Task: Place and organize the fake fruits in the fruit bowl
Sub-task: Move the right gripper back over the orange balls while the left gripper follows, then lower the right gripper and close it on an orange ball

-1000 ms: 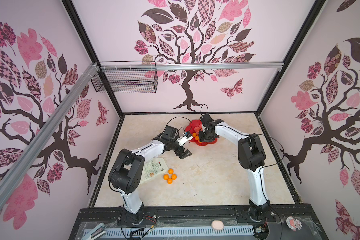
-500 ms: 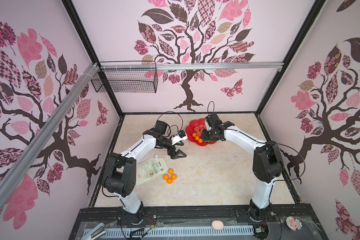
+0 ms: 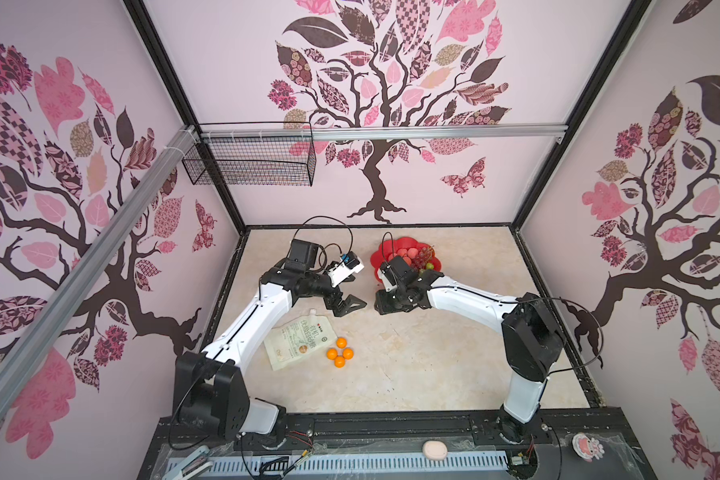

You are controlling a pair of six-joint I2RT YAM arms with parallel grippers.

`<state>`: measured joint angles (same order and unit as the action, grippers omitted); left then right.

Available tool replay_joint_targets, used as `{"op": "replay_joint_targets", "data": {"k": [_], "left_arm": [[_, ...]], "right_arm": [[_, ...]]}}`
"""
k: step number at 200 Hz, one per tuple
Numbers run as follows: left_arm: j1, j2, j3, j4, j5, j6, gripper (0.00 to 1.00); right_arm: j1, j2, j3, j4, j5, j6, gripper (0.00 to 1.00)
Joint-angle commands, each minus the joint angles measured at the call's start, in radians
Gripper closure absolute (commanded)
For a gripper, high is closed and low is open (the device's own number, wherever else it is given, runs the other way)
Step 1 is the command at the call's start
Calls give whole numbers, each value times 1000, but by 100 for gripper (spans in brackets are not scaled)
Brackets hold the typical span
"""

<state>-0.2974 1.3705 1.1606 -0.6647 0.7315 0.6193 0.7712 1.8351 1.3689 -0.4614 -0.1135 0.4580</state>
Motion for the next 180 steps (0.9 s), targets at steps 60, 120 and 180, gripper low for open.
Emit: {"op": "replay_joint_targets", "data": {"k": [60,120,180], "left_arm": [[-13,-290,-231,-130,-283,-164,2],[-2,-366,-274,-253,-396,-87,2],[6,-399,-300,-299,-469,-104,2]], "right_arm": [[126,18,5,47,-100,64,55],[188,119,80,28,-140,45,55],[220,212,145,1,-154,35,54]]}}
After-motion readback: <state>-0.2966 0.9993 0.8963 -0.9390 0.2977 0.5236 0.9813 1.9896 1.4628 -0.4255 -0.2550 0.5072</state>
